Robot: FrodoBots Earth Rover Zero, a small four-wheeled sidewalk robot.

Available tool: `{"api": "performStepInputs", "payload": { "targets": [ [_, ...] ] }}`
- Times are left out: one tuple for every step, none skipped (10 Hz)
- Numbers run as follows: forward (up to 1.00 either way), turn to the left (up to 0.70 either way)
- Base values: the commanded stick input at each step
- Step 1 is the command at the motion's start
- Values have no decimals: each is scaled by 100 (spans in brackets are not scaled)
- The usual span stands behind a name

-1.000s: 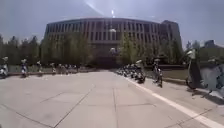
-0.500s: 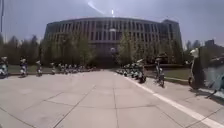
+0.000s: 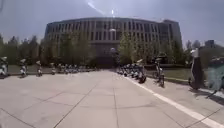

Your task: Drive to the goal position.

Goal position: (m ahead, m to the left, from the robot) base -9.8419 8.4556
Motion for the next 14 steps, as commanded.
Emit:
{"api": "performStepInputs", "payload": {
  "targets": [
    [70, 35],
    [70, 35],
    [70, 35],
    [70, 35],
    [70, 35],
    [70, 35],
    [70, 35],
    [70, 35],
    [70, 35],
    [70, 35],
    [70, 35],
    [70, 35],
    [70, 35],
    [70, 35]
  ]
}}
